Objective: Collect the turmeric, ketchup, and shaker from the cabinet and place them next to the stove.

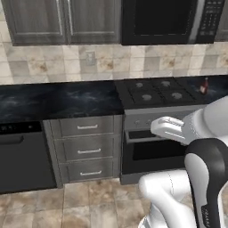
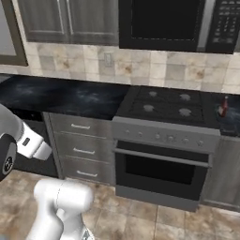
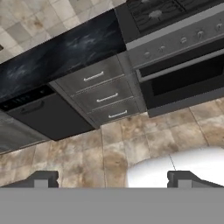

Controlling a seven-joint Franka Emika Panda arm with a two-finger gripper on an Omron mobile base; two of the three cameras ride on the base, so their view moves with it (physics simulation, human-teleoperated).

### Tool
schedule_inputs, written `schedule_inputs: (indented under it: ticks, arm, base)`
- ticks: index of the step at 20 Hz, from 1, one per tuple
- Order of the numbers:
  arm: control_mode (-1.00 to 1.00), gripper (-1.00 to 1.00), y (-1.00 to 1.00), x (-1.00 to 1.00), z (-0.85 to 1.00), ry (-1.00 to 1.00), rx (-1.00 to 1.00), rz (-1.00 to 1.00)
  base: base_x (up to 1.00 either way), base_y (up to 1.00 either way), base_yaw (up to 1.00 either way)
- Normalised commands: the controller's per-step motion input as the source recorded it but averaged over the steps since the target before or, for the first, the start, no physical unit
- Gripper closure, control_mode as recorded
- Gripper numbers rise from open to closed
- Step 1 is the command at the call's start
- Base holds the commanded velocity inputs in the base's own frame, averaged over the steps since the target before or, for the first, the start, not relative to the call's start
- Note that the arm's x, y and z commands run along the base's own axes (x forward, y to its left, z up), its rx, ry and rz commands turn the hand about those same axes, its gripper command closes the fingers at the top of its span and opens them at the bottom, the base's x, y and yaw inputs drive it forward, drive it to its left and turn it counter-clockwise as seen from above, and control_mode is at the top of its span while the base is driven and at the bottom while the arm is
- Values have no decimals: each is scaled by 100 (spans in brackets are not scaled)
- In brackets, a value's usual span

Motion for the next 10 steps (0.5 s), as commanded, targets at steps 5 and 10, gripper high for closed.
schedule_inputs:
  ticks: [5, 10]
  arm:
    - [100, -100, 0, 0, 0, 0, 0, 0]
    - [100, -100, 0, 0, 0, 0, 0, 0]
  base:
    - [0, 100, 15]
    - [0, 100, 26]
